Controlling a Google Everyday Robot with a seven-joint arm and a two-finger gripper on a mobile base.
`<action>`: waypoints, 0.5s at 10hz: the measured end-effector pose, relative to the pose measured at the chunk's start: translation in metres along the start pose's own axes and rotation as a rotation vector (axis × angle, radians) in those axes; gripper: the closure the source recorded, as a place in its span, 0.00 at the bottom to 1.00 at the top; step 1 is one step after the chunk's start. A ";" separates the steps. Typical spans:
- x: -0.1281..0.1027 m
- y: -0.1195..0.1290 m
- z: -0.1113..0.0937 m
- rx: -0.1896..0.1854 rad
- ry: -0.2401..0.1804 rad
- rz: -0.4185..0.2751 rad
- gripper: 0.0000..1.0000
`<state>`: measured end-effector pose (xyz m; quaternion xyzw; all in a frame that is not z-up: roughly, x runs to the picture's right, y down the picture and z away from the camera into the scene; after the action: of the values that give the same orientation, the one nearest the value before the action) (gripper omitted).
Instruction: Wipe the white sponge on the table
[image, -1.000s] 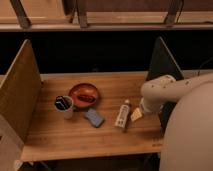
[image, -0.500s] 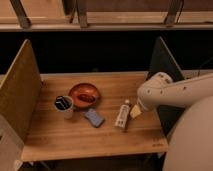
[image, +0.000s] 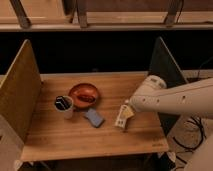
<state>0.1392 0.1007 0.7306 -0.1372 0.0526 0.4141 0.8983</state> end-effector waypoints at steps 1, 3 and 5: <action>-0.007 0.017 0.005 -0.037 -0.021 -0.024 0.20; -0.016 0.037 0.011 -0.082 -0.048 -0.048 0.20; -0.016 0.037 0.011 -0.082 -0.049 -0.048 0.20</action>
<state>0.1001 0.1152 0.7369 -0.1650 0.0104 0.3974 0.9026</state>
